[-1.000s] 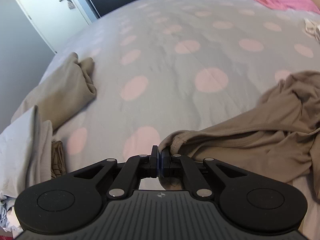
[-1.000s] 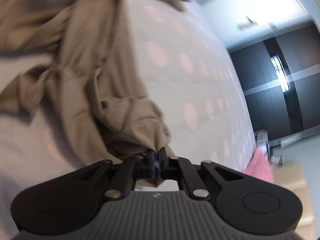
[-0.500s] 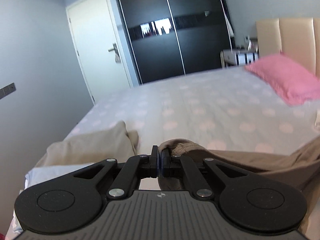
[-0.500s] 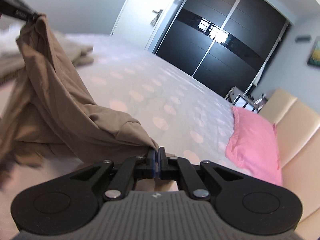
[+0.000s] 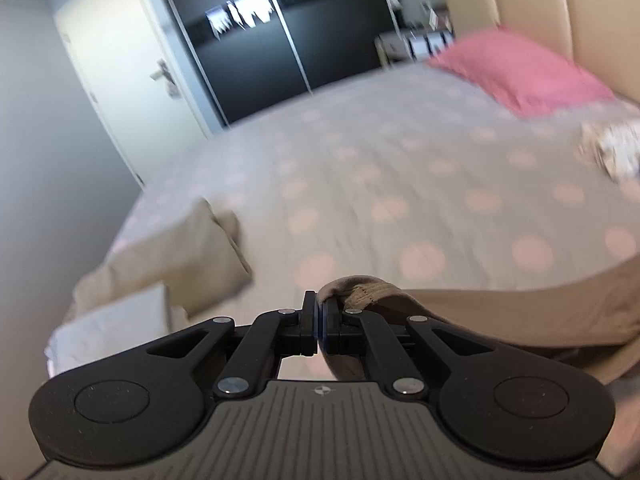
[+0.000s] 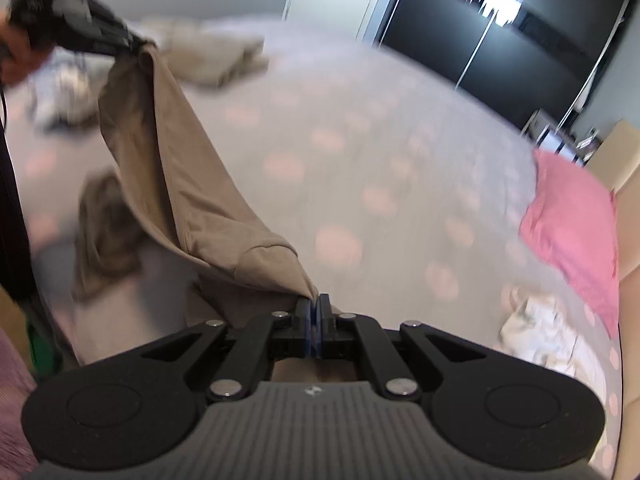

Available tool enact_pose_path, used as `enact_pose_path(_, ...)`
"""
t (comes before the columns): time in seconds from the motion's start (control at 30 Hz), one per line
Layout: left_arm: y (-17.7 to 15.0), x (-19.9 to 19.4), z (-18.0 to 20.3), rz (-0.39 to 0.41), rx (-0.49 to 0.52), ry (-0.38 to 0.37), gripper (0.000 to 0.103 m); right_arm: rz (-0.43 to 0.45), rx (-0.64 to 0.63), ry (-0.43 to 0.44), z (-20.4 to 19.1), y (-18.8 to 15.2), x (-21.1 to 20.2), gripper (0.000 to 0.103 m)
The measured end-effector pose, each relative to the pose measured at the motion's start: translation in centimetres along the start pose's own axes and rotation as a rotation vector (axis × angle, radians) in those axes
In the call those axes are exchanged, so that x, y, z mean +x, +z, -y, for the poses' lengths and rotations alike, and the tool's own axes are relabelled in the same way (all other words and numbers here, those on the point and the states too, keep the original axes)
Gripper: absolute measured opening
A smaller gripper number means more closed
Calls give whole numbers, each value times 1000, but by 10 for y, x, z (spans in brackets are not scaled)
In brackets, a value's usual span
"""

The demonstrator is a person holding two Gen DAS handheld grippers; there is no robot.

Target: Fold clothes

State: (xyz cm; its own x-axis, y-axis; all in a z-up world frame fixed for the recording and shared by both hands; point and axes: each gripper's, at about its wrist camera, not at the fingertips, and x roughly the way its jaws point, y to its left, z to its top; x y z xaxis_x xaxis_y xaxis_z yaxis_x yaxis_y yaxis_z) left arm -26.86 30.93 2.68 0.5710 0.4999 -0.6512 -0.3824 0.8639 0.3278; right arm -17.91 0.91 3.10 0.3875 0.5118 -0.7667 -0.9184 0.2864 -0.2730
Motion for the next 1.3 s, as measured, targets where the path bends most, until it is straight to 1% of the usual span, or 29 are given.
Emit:
enact_pose_path(0.1, -15, 24, 15, -52, 47, -10, 0, -89, -22, -1, -4, -5, 35, 3)
enact_pose_path(0.23, -26, 44, 21, -91, 49, -30, 0, -172, 13, -24, 9, 0, 73, 3)
enact_pose_path(0.33, -28, 55, 22, -116, 30, -48, 0, -202, 34, -17, 24, 2, 100, 5)
enact_pose_path(0.43, -33, 63, 23, -137, -1, -75, 1, -200, 34, -11, 31, 2, 116, 8)
enact_pose_path(0.47, -34, 65, 23, -142, -6, -83, 1, -200, 25, -10, 31, 2, 117, 10)
enact_pose_path(0.5, -36, 64, 23, -146, -9, -86, 4, -197, 12, -12, 31, 1, 117, 13)
enact_pose_path(0.53, -38, 64, 22, -150, -11, -85, 8, -183, -11, -19, 29, 0, 113, 24)
enact_pose_path(0.57, -40, 63, 19, -155, -17, -87, 11, -159, -32, -28, 28, 0, 107, 33)
enact_pose_path(0.63, -44, 59, 15, -162, -31, -88, 20, -108, -58, -30, 28, -1, 99, 37)
enact_pose_path(0.67, -46, 56, 14, -165, -40, -89, 21, -83, -66, -29, 28, 0, 94, 38)
enact_pose_path(0.73, -50, 51, 13, -172, -52, -99, 28, -36, -76, -30, 26, 1, 86, 39)
enact_pose_path(0.83, -53, 47, 14, -189, -75, -99, 31, 30, -96, -24, 23, 4, 78, 39)
enact_pose_path(0.9, -55, 54, 13, -233, -112, -83, 34, 63, -128, -14, 16, 6, 75, 38)
enact_pose_path(0.97, -57, 61, 11, -277, -151, -70, 34, 89, -193, -9, 6, 8, 72, 38)
enact_pose_path(1.03, -59, 70, 6, -321, -215, -102, 34, 108, -271, -13, -5, 4, 71, 38)
enact_pose_path(1.13, -61, 74, 0, -337, -270, -131, 34, 124, -378, -14, -20, -2, 69, 37)
enact_pose_path(1.17, -60, 74, 1, -337, -268, -128, 32, 126, -404, -9, -24, -4, 69, 37)
enact_pose_path(1.2, -60, 74, 2, -337, -265, -125, 27, 129, -428, -8, -28, -5, 71, 37)
enact_pose_path(1.23, -60, 75, 3, -338, -262, -123, 23, 131, -451, -15, -33, -7, 74, 37)
enact_pose_path(1.3, -59, 76, 6, -342, -251, -124, 18, 126, -494, -42, -40, -8, 81, 36)
